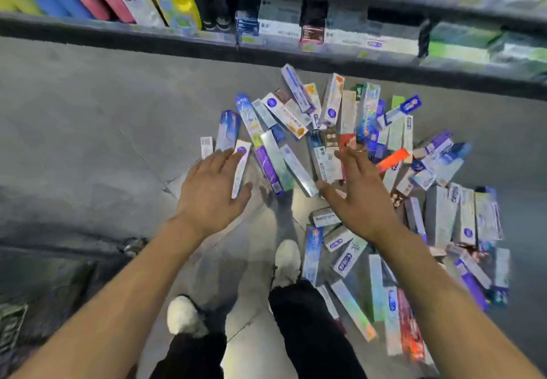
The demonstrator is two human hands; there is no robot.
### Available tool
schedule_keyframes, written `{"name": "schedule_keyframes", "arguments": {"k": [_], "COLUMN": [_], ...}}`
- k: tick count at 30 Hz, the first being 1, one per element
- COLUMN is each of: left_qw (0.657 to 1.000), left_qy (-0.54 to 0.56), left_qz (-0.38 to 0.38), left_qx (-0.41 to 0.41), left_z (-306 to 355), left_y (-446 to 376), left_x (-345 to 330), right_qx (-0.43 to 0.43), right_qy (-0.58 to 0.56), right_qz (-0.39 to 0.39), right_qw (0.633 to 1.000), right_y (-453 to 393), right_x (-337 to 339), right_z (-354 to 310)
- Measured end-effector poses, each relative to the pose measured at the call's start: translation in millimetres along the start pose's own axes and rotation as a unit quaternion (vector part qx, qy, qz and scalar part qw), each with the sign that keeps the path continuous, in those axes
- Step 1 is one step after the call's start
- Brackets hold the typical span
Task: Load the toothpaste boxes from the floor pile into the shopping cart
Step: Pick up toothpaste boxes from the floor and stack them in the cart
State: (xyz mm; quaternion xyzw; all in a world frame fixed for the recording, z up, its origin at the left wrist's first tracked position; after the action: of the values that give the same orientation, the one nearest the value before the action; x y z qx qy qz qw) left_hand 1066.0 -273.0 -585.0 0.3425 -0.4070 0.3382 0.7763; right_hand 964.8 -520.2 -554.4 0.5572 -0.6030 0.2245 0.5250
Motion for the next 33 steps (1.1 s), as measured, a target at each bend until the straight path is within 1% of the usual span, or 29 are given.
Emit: {"name": "schedule_keyframes", "arguments": {"k": [3,7,11,17,19,22,25,28,30,32,33], "left_qw": [1.0,0.999,0.999,0.999,0.999,0.999,0.998,0.996,0.995,0.992,0.991], "left_qy": [-0.001,-0.004,0.0,0.01,0.013,0.007,0.002,0.021,0.006,-0.032,-0.037], "left_qz": [0.006,0.003,0.021,0.032,0.041,0.051,0.063,0.092,0.093,0.076,0.065], "left_qx": [0.017,0.035,0.027,0.024,0.024,0.011,0.002,0.004,-0.039,-0.1,-0.112], "left_z": [-13,-45,-89,-166,-190,-218,-235,-243,-240,-231,-226], "left_y": [-15,-33,-57,-102,-111,-124,-141,-154,-152,-147,-144], "left_x": [-23,-59,-114,-222,-253,-286,-305,-308,-311,-319,-322], "right_qx": [0.009,0.011,0.035,0.07,0.074,0.086,0.086,0.086,0.096,0.106,0.107], "right_qy": [-0.012,-0.017,-0.019,-0.012,-0.012,0.004,0.011,0.021,0.039,0.059,0.06], "right_qz": [-0.011,-0.015,-0.007,0.008,0.004,0.022,0.054,0.091,0.103,0.118,0.12], "right_qw": [1.0,1.0,0.999,0.997,0.997,0.996,0.995,0.992,0.989,0.986,0.985], "right_y": [-21,-48,-82,-143,-160,-181,-200,-210,-209,-206,-205], "right_x": [-25,-72,-148,-272,-308,-350,-376,-388,-390,-388,-386], "right_z": [16,19,18,28,34,45,58,65,68,72,75]}}
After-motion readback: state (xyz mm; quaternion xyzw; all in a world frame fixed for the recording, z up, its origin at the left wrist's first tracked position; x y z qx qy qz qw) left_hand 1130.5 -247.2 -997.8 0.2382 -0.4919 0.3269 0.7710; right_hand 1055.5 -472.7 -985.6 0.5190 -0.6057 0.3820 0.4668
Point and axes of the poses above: each hand's wrist, its own y-axis away from the middle knuckle, its own x-axis out of the back of the hand, z = x × y, the point moved 4 cm from there along -y, towards the middle knuckle, and after that the axes turned 5 degrees about y, right-handed, at the moved point
